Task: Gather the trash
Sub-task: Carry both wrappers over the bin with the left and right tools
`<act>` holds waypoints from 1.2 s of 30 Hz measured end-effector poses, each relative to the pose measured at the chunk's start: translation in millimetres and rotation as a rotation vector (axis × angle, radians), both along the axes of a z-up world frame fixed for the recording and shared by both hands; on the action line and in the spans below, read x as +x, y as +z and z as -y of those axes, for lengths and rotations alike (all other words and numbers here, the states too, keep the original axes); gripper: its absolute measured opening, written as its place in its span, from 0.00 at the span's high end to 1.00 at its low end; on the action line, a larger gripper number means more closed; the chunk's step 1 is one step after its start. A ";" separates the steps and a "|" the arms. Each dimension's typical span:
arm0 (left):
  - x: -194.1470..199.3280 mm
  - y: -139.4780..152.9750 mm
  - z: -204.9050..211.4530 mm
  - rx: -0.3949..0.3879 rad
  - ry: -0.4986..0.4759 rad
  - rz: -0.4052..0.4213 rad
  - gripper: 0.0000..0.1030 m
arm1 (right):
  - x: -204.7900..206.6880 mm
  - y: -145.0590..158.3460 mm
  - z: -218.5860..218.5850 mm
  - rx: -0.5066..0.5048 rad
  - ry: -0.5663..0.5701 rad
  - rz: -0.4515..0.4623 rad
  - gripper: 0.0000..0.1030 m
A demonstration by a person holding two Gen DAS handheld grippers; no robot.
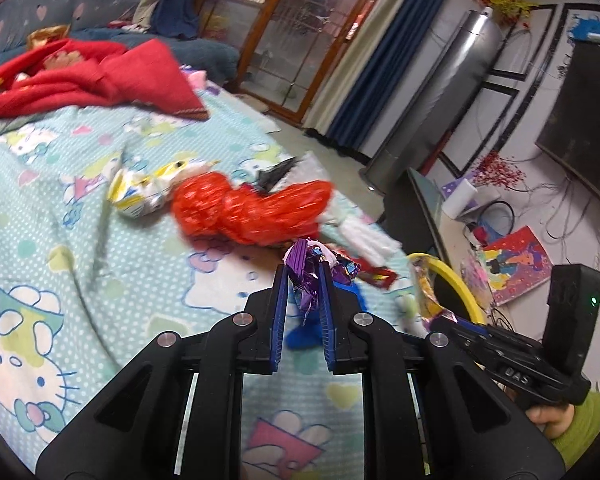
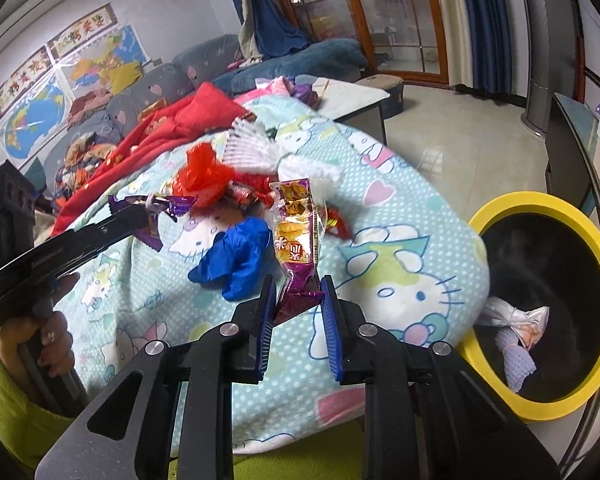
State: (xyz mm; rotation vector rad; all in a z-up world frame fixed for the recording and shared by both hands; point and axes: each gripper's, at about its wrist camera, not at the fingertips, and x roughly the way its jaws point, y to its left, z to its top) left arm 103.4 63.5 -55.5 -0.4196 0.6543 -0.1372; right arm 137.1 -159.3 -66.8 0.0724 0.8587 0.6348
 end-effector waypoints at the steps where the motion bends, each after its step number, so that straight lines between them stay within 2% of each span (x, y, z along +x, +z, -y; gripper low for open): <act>1: -1.0 3.3 4.2 0.000 -0.011 0.009 0.90 | 0.7 1.7 0.7 0.002 -0.004 0.006 0.79; 20: -2.6 20.9 65.4 0.034 -0.131 0.063 0.90 | 11.0 25.6 47.2 0.065 -0.145 0.068 0.79; 36: 3.6 17.4 113.6 0.075 -0.240 0.068 0.90 | 24.9 23.2 94.1 0.116 -0.292 0.057 0.79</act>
